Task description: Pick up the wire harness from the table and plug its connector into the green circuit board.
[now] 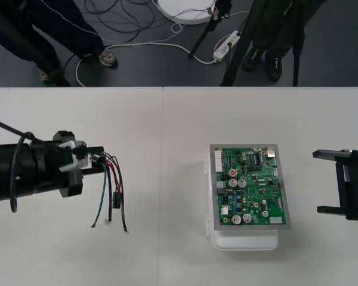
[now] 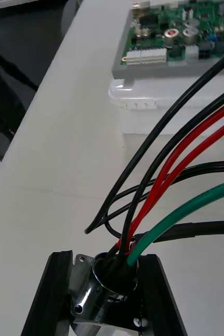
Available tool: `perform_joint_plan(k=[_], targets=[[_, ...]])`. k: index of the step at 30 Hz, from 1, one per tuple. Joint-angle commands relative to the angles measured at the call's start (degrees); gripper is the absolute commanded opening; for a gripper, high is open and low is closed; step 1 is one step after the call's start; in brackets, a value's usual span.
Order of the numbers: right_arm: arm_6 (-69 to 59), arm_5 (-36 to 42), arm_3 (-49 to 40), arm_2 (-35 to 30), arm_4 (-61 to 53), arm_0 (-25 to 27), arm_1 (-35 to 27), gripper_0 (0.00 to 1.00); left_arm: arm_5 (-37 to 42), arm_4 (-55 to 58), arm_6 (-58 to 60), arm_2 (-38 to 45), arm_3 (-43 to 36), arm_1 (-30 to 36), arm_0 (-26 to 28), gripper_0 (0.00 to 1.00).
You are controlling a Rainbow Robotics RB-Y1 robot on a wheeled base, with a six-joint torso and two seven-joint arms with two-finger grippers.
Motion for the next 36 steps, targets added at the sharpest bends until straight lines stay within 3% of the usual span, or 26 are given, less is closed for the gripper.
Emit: perform_joint_plan(k=[1,16,36], targets=[[0.57,-0.75,-0.73,-1.65,-0.47,0.4,-1.18,1.0,-0.94,-0.36,0.58,-0.02,-2.77,-2.07,1.16,0.0],[-0.66,-0.75,-0.99,-1.83,-0.91,0.4,-1.18,1.0,-0.41,-15.04,17.46,-5.2,-12.61,-7.96,0.72,0.0],[-1.72,-0.75,-1.87,-2.26,-1.35,0.4,-1.18,1.0,5.83,-27.52,33.72,-15.57,-12.88,-11.22,-3.68,0.0]])
